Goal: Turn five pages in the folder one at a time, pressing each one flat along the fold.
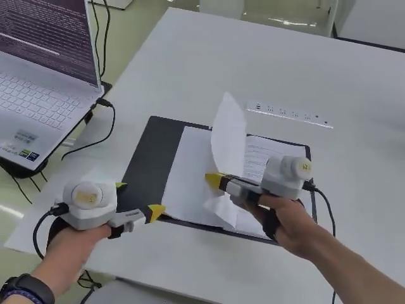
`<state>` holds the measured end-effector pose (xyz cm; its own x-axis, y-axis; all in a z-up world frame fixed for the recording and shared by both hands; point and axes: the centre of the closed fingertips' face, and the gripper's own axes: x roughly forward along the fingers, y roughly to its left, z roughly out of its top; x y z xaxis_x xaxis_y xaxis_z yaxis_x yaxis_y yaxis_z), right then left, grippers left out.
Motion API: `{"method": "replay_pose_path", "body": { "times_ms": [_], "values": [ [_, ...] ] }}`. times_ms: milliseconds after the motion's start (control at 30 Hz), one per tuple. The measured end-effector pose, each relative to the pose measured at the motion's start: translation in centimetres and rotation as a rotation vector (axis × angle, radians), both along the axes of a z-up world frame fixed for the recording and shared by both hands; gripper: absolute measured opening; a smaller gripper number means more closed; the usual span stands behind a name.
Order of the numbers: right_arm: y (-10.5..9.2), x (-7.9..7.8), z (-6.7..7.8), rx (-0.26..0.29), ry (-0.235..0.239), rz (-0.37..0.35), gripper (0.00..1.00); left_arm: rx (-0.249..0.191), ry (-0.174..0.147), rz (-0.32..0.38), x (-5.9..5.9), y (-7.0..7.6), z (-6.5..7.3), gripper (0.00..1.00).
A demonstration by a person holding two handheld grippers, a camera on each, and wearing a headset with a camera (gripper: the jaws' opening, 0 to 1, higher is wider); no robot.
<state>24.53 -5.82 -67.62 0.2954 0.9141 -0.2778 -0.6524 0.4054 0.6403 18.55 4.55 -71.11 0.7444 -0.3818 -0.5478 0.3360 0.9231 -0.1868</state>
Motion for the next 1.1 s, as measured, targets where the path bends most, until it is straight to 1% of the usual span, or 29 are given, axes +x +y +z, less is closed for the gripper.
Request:
{"method": "replay_pose_path", "body": {
  "times_ms": [67,133,200,333,600,767,867,933,967,1100],
  "values": [
    [0.6,-0.3,-0.3,-0.008,0.004,0.015,0.0,-0.004,0.002,0.005,-0.2,0.1,-0.2,0.62],
    [1.3,-0.5,-1.0,-0.026,0.006,0.031,0.0,-0.018,0.002,0.015,-0.4,0.2,-0.3,0.61],
    [1.5,-0.5,-1.3,-0.028,0.011,0.029,0.0,-0.022,0.0,0.019,-0.5,0.3,-0.4,0.62],
    [2.3,-0.4,-2.0,-0.037,0.026,0.029,0.0,-0.02,0.003,0.016,-0.9,0.4,-0.6,0.62],
    [3.4,-0.5,-4.0,-0.063,0.052,0.047,0.0,-0.035,-0.001,0.025,-1.3,0.5,-0.6,0.63],
    [3.8,-0.6,-5.0,-0.076,0.074,0.049,0.0,-0.031,-0.003,0.012,-1.4,0.3,-0.6,0.63],
    [4.0,-0.7,-6.1,-0.09,0.091,0.054,0.0,-0.034,-0.002,0.013,-1.4,0.2,-0.5,0.63],
    [4.0,-0.8,-6.7,-0.114,0.077,0.069,0.0,-0.04,0.001,0.015,-1.4,0.1,-0.6,0.63],
    [4.1,-0.8,-7.2,-0.12,0.08,0.072,0.0,-0.042,0.001,0.015,-1.4,0.1,-0.6,0.63],
    [4.4,-0.7,-8.3,-0.136,0.109,0.074,0.0,-0.046,0.008,0.016,-1.6,0.0,-0.8,0.63]
  ]
}}
